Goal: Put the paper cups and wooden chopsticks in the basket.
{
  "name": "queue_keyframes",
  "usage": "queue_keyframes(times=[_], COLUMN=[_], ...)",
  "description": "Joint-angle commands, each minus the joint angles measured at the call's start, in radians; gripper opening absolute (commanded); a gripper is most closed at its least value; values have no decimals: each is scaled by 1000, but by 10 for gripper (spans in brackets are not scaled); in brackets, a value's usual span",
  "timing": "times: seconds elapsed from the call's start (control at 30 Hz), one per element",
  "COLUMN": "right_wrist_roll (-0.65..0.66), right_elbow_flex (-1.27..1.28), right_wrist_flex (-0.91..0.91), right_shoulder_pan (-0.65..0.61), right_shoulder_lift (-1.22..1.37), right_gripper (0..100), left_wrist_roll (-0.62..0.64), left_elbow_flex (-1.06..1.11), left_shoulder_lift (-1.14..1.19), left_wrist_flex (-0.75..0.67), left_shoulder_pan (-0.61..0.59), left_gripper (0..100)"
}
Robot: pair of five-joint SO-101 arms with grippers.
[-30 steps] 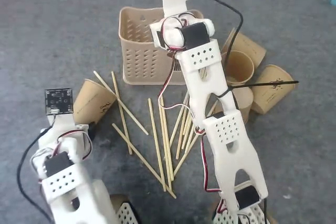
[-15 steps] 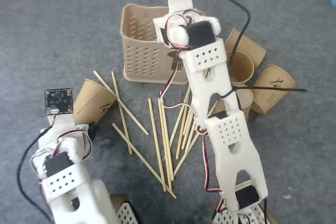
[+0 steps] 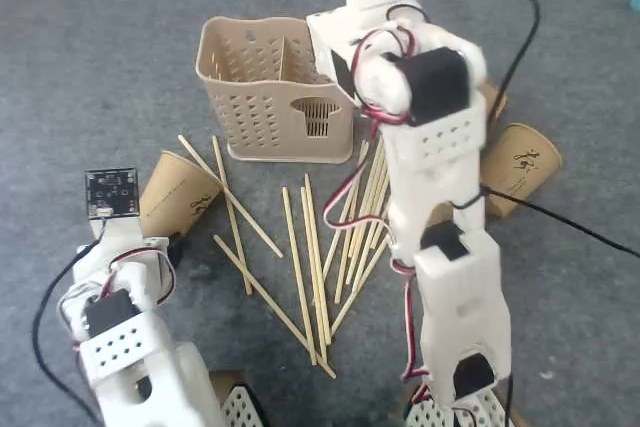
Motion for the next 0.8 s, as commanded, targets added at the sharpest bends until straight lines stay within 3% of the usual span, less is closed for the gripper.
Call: queue_keyframes(times=[0.0,0.2,0.33,0.6,0.77], right_wrist_roll=[17,21,103,123,222], right_elbow_flex=[187,589,786,1125,1320], right_wrist_flex=[44,36,36,36,33], right_shoulder_pan=[13,22,27,223,346], right_shoulder_lift=[-197,-486,-642,-934,-1067], right_gripper=[177,177,177,177,177], left_wrist_roll=[-18,-18,-18,-18,-18], left_elbow_flex=[-4,-4,-4,-4,-4], left_shoulder_lift=[-15,-15,-15,-15,-15], left_wrist_flex=[-23,-23,-23,-23,-23], left_shoulder_pan=[9,9,9,9,9], left_gripper=[305,305,305,305,305])
